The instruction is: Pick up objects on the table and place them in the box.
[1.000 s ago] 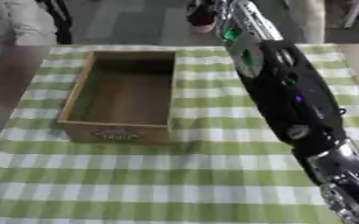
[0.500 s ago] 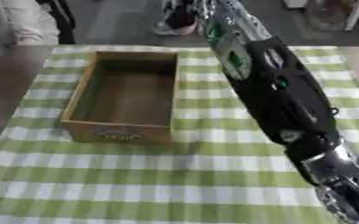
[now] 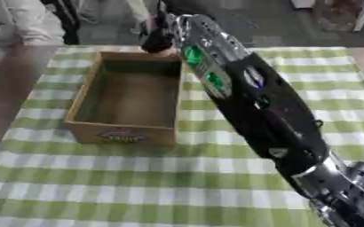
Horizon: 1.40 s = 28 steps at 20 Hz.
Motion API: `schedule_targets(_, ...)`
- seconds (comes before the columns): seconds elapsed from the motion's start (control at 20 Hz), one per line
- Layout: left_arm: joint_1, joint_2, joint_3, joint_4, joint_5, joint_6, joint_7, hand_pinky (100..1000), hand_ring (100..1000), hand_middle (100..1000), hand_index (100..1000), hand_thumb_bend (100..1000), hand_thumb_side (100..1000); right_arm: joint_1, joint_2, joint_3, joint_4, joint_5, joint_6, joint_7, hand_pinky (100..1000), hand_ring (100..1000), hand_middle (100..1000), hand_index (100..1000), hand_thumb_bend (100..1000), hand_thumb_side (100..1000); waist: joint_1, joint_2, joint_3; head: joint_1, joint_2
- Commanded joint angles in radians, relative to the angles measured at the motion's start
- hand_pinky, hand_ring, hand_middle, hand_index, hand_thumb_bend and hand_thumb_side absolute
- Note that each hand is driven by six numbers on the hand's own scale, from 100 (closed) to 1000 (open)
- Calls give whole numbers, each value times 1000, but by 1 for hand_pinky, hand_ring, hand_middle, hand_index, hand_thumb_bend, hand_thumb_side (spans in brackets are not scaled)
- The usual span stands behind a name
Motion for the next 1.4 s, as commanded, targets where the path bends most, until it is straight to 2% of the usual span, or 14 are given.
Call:
schedule_targets(0.05,-8,26,-3,-19,-1,0,-2,538,471,542,830,100,973,-11,21,8,23,0,10,-10,376,456,318,316,100,347,6,-13,4,-4,-6)
schedule_targets(0.65,-9,21,-3,-19,-3,2,-4,537,468,540,829,100,973,20,112,-4,195,2,26,-124,382,467,322,322,100,369,11,-2,12,-12,-10)
schedule_targets(0.85,-9,20,-3,-19,-4,3,-4,537,468,540,829,100,972,19,137,-8,256,4,15,-145,427,507,375,359,100,389,10,-2,13,-13,-11)
schedule_targets(0.95,-9,20,-3,-19,-4,4,-3,537,468,540,829,100,971,19,147,-9,282,2,5,-149,476,551,450,411,100,396,9,-2,14,-13,-12)
schedule_targets(1.0,-9,20,-3,-19,-4,4,-3,537,468,540,829,100,971,19,151,-9,290,0,-2,-150,498,568,477,446,100,371,9,-2,14,-13,-13)
schedule_targets(1.1,-9,20,-3,-19,-4,5,-3,537,468,540,828,100,968,20,155,-9,298,-8,-16,-144,577,626,569,546,100,304,9,-2,14,-13,-14)
schedule_targets(1.2,-8,20,-3,-19,-5,6,-2,537,468,540,828,100,969,18,154,-5,298,-7,-29,-128,638,691,676,664,100,286,9,-3,14,-12,-14)
schedule_targets(1.3,-8,20,-3,-19,-6,7,-2,537,468,540,829,100,969,16,151,-2,289,2,-42,-103,674,753,764,779,100,302,9,-3,13,-12,-14)
schedule_targets(1.4,-8,21,-3,-19,-6,7,-2,537,468,540,829,100,968,13,143,-1,272,25,-51,-73,712,792,811,854,100,334,9,-4,12,-12,-13)
